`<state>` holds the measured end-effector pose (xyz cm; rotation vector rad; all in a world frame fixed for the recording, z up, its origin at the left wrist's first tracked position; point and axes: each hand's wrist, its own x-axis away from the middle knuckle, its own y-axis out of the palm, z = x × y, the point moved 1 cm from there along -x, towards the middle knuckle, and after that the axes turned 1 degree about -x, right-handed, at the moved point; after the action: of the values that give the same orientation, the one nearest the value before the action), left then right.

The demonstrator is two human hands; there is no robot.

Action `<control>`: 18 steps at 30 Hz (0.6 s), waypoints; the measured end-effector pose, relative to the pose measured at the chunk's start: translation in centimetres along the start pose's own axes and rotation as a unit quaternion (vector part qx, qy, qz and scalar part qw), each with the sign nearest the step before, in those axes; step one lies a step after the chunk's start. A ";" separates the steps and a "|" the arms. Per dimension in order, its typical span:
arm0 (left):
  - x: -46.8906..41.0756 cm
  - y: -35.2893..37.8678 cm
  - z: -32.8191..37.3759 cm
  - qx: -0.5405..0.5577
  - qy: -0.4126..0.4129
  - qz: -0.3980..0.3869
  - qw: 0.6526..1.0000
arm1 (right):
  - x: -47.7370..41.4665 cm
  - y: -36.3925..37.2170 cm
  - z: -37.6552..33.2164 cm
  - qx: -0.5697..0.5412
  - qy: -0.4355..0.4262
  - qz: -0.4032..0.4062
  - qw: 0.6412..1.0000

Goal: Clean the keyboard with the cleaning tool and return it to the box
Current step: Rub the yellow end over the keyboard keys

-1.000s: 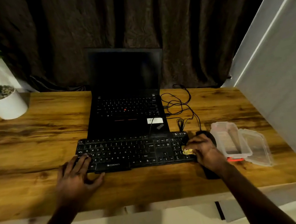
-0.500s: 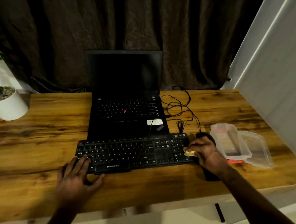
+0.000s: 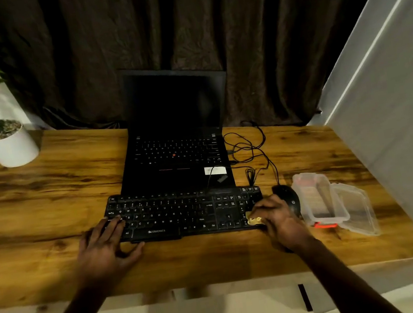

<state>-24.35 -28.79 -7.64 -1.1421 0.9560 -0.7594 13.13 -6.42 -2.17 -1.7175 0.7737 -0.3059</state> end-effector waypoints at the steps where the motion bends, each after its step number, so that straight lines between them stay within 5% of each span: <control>1: 0.0 0.0 -0.1 -0.001 -0.001 0.000 1.000 | 0.4 -0.2 0.7 0.001 0.020 -0.007 1.000; 11: 0.2 -0.3 0.2 0.004 -0.006 0.007 1.000 | -0.8 0.9 -1.8 0.012 -0.037 -0.024 0.999; 18: 0.1 -0.3 0.2 0.007 -0.004 0.007 1.000 | 1.1 -1.4 1.9 0.040 0.066 0.002 0.997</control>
<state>-24.14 -28.91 -7.36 -1.1247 0.9500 -0.7482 15.56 -5.51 -1.63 -1.6318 0.8500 -0.4452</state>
